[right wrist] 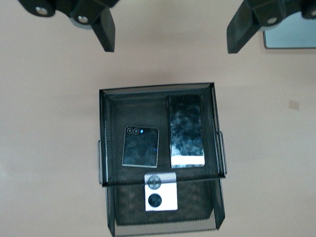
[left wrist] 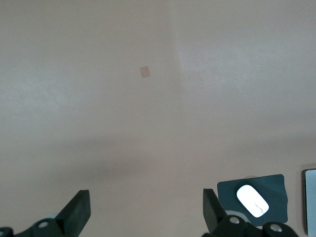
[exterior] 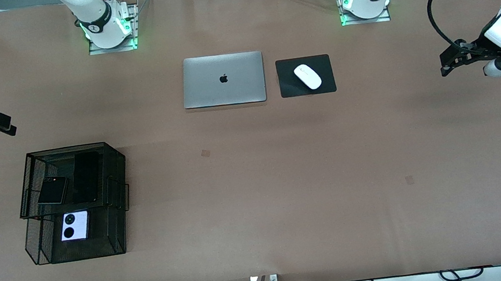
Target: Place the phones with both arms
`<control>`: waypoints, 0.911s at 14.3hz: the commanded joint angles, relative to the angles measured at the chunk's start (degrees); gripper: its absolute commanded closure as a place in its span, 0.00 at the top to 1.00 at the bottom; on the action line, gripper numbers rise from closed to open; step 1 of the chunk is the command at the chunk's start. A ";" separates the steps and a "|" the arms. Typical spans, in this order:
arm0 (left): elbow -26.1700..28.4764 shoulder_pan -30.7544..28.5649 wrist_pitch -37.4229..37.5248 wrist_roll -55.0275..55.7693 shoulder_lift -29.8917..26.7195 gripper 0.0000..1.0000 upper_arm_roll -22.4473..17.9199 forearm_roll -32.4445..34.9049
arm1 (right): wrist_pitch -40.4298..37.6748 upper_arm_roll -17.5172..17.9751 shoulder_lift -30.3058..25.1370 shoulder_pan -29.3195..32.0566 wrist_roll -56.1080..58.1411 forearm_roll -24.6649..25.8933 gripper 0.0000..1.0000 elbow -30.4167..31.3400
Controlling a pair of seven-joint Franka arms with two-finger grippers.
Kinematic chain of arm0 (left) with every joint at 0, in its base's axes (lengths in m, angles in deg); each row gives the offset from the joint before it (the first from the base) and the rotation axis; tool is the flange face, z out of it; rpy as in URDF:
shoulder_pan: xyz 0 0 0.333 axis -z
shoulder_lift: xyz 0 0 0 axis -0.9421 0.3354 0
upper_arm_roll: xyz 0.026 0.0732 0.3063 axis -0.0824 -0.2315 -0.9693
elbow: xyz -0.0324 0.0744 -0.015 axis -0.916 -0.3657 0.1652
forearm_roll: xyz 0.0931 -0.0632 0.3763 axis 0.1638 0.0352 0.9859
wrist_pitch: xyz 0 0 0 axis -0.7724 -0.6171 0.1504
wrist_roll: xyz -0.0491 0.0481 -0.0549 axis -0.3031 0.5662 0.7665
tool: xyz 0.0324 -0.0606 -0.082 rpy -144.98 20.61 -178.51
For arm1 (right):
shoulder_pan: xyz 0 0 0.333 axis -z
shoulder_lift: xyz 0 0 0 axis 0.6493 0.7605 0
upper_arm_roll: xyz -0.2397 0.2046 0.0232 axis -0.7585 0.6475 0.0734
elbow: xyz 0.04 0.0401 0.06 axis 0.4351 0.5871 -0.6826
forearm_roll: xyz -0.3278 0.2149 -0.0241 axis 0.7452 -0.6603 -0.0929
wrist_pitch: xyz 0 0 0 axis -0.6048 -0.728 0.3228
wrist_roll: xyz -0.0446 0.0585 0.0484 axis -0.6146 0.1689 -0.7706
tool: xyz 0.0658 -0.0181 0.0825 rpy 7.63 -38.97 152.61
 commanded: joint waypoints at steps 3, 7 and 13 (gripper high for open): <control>-1.83 0.15 1.34 0.23 0.76 1.00 0.08 -0.53 | -0.68 0.48 -1.08 -0.32 -0.35 0.63 1.00 1.02; -1.83 0.15 1.34 0.14 0.76 1.00 0.09 -0.53 | -0.42 0.48 -1.87 -0.23 0.35 0.81 1.00 1.72; -1.83 0.15 1.34 -0.21 0.85 1.00 0.09 -0.53 | -0.07 0.48 -1.70 -0.14 0.35 0.81 1.00 1.72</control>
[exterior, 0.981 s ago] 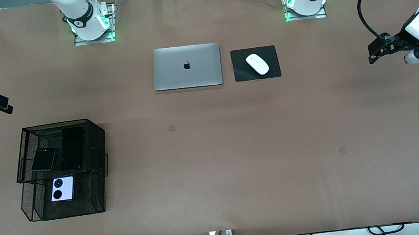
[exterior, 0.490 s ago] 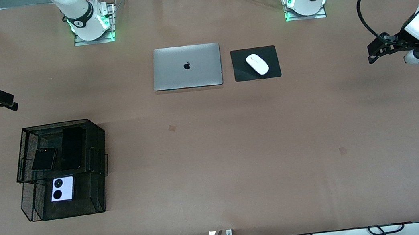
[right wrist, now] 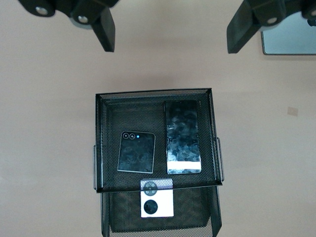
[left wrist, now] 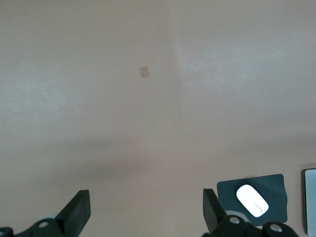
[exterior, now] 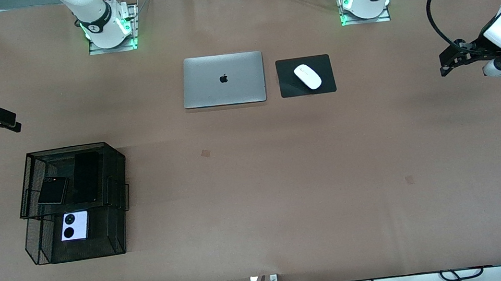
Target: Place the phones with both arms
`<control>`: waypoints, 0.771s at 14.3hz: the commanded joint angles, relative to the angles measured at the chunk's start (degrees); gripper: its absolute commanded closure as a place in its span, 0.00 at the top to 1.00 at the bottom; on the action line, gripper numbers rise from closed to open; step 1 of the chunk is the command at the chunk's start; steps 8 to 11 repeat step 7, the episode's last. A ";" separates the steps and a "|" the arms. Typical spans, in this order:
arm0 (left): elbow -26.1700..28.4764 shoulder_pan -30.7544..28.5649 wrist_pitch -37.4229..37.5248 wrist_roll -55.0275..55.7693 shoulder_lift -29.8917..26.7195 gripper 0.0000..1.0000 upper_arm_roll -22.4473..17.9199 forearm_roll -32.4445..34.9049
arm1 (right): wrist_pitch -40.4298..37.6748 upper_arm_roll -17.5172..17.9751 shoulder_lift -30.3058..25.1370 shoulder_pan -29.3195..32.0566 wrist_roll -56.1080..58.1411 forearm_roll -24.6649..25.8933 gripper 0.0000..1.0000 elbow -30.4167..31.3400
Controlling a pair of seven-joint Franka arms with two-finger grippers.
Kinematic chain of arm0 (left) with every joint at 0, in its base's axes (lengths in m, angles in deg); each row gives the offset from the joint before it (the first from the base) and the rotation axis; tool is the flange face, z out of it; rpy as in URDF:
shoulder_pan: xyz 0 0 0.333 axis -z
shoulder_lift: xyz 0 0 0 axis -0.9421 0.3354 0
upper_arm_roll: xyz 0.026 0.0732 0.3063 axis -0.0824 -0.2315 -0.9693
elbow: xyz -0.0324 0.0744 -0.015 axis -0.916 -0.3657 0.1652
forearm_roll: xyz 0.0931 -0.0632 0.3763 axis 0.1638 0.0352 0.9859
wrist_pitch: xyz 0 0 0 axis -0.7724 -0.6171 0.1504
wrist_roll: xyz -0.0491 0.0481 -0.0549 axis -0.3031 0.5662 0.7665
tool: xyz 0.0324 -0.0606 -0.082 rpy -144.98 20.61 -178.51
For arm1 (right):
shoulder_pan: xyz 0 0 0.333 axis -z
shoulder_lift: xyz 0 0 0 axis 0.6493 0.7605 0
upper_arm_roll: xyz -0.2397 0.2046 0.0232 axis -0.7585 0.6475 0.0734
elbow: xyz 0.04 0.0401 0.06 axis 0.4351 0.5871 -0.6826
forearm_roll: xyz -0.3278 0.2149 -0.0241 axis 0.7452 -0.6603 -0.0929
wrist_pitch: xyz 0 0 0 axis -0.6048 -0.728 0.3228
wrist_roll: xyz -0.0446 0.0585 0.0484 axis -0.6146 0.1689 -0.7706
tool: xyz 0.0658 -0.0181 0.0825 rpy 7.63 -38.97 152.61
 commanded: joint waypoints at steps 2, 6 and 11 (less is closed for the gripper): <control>-1.80 0.12 1.31 -0.21 0.85 1.00 -0.01 -0.53 | 0.58 0.19 -1.60 -0.02 0.36 0.78 1.00 1.60; -1.80 0.12 1.31 -0.29 0.85 1.00 -0.01 -0.53 | 1.11 0.19 -1.33 -0.11 0.36 0.69 1.00 1.34; -1.80 0.12 1.31 -0.38 0.85 1.00 -0.01 -0.53 | 1.11 0.19 -1.25 -0.11 0.36 0.78 1.00 1.34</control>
